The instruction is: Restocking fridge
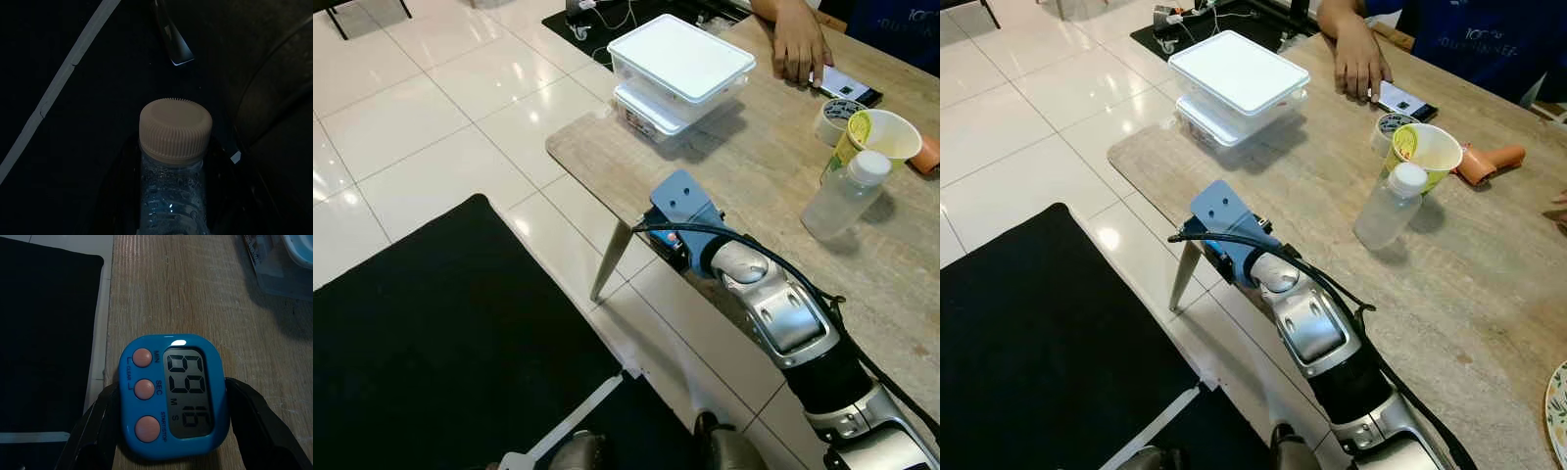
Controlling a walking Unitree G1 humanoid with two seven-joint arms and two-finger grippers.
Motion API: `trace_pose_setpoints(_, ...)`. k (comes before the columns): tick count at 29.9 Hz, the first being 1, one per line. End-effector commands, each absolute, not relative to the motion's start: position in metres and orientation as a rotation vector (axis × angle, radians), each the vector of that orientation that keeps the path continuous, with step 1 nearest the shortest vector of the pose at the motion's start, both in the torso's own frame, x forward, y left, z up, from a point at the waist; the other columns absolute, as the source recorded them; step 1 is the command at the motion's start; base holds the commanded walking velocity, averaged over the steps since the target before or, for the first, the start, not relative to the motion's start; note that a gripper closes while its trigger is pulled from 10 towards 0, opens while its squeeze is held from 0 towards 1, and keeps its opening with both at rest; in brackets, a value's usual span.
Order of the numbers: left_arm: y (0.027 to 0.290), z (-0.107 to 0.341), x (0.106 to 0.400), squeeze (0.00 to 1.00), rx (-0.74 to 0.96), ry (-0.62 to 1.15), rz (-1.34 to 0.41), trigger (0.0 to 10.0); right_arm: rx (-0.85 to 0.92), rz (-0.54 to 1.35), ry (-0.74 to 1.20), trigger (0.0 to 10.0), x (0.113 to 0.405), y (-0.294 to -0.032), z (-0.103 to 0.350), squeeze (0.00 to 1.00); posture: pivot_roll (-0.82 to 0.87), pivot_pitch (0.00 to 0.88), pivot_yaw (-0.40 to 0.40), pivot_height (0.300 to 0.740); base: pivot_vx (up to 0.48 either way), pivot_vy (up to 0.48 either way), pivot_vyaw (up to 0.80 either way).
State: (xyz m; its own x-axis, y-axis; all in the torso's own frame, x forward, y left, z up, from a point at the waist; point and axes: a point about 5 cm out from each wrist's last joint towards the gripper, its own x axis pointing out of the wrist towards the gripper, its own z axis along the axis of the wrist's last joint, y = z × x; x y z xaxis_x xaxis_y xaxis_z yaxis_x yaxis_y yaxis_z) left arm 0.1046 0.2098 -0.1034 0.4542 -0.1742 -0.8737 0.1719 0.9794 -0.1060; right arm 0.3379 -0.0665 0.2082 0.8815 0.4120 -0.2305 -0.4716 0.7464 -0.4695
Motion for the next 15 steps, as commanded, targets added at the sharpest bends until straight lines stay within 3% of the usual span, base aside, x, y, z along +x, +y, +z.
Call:
trace_pose_setpoints(1,0.191,-0.109,0.093,0.00,-0.052,1.106,-0.258,10.0,-0.563,0.468,0.207,10.0,0.339,-0.072,0.190,0.00,-0.06,0.277,-0.008,0.740,0.000,0.000,0.00)
trace_pose_setpoints(15,0.190,-0.109,0.092,0.00,-0.057,1.106,-0.255,10.0,-0.435,0.506,0.118,10.0,0.341,-0.060,0.200,0.00,-0.06,0.283,-0.009,0.740,0.000,0.000,0.00)
